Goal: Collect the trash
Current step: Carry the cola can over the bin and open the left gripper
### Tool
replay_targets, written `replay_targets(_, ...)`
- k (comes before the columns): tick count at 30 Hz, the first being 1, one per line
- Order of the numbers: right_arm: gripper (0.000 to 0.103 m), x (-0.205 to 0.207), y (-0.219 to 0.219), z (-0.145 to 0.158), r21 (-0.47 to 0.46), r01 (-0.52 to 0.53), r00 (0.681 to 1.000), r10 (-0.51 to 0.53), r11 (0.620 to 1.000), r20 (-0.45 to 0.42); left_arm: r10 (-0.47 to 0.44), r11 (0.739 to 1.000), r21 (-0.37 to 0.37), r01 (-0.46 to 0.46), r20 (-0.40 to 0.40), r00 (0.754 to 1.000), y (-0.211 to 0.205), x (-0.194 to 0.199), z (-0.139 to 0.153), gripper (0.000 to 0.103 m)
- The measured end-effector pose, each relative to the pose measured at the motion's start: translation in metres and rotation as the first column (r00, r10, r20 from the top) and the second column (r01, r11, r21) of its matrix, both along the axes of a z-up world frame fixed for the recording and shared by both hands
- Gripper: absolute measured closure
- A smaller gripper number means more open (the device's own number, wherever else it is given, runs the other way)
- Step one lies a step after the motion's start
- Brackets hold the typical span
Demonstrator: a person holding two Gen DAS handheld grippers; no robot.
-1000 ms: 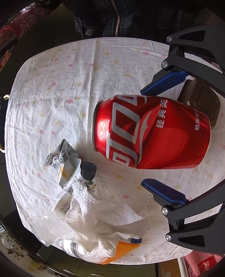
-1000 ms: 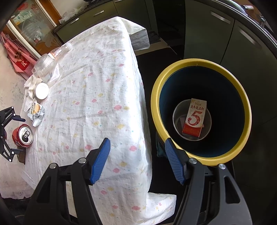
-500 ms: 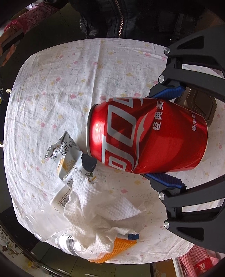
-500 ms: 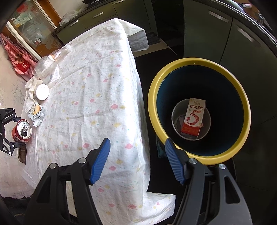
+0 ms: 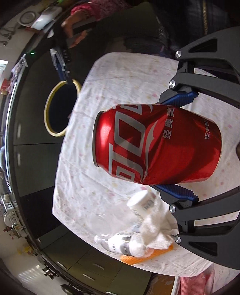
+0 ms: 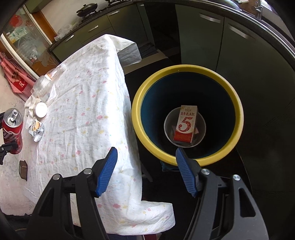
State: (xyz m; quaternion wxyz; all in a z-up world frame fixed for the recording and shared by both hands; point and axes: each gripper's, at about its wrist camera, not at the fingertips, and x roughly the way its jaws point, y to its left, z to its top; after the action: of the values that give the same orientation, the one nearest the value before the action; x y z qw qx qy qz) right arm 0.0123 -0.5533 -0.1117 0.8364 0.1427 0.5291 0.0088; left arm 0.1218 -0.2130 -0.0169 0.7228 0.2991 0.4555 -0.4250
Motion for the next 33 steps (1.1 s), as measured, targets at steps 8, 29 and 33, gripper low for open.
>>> replay_targets(8,0.04,-0.024,-0.033,0.002,-0.01,0.056,0.998,-0.056,0.998,0.011,-0.005,0.99,-0.141,0.004,-0.007,1.0,-0.109,0.006,0.01,0.033)
replay_targets(29,0.04,-0.068,-0.1,-0.016,0.021,0.186,0.983,-0.186,0.982,0.001,0.014,0.988,-0.154,-0.03,-0.104,0.994,-0.346,0.026,-0.062,0.02)
replay_targets(33,0.04,-0.068,-0.098,-0.016,0.024,0.185,0.983,-0.185,0.982,0.004,0.042,0.983,-0.176,-0.059,-0.098,0.994,-0.342,0.029,-0.057,0.013)
